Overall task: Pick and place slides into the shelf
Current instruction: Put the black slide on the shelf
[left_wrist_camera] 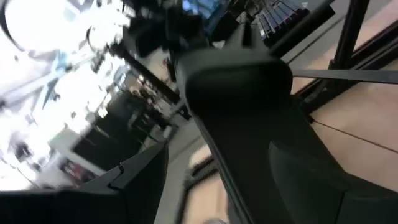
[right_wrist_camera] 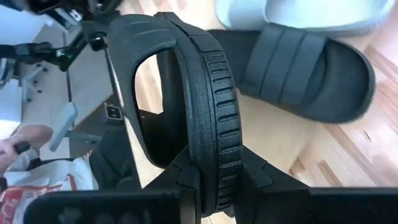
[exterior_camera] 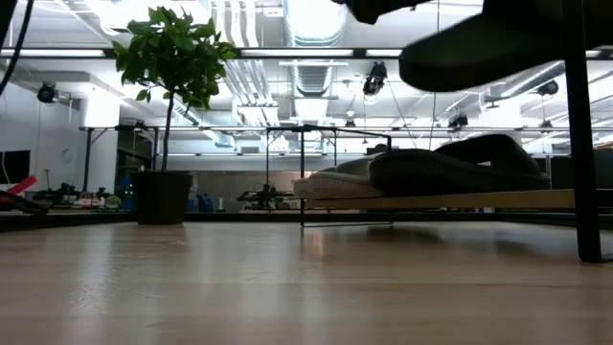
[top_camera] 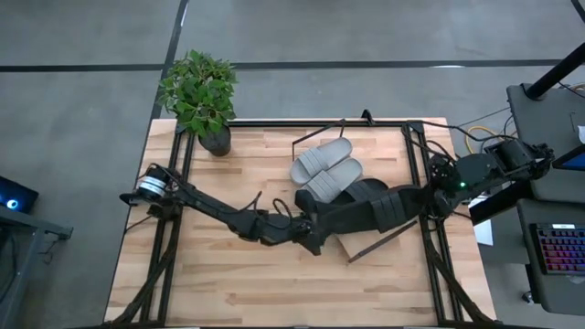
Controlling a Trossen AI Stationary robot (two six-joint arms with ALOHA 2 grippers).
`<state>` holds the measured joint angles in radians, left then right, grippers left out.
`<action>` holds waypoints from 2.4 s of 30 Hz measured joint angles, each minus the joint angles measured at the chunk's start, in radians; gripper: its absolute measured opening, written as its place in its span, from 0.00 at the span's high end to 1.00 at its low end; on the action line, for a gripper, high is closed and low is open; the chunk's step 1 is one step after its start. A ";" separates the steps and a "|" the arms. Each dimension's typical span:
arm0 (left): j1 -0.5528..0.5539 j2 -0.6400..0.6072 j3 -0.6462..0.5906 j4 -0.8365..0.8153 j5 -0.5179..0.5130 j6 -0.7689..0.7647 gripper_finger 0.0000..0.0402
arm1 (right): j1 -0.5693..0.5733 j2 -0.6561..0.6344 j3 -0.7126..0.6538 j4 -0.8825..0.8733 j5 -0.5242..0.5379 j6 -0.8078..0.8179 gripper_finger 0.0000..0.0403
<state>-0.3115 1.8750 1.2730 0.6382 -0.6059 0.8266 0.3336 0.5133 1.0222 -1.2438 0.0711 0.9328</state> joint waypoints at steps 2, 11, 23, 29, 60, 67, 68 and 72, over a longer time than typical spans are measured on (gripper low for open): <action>0.000 -0.018 -0.027 -0.006 -0.036 -0.080 0.35 | 0.000 0.000 0.000 0.005 0.000 -0.012 0.90; 0.017 -0.245 -0.191 -0.230 0.093 -0.925 0.35 | 0.000 0.000 0.000 0.006 0.019 -0.095 0.90; 0.078 -0.261 -0.454 0.276 0.319 -1.292 0.35 | 0.000 0.008 0.000 0.117 0.109 -0.276 0.90; 0.092 -0.259 -0.467 0.288 0.318 -1.293 0.35 | 0.000 0.012 0.000 0.141 0.113 -0.299 0.90; 0.112 -0.091 -0.319 0.294 0.340 -1.250 0.36 | 0.000 0.014 -0.002 0.179 0.132 -0.308 0.90; 0.121 -0.092 -0.317 0.294 0.341 -1.231 0.61 | 0.000 0.019 -0.002 0.180 0.130 -0.305 0.90; 0.122 -0.092 -0.315 0.295 0.341 -1.229 0.67 | 0.000 0.020 -0.002 0.180 0.130 -0.305 0.90; 0.128 -0.092 -0.308 0.292 0.350 -1.231 0.88 | 0.000 0.019 -0.001 0.181 0.127 -0.308 0.90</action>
<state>-0.1840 1.7828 0.9648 0.9305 -0.2555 -0.4043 0.3336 0.5320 1.0210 -1.0629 0.1977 0.6243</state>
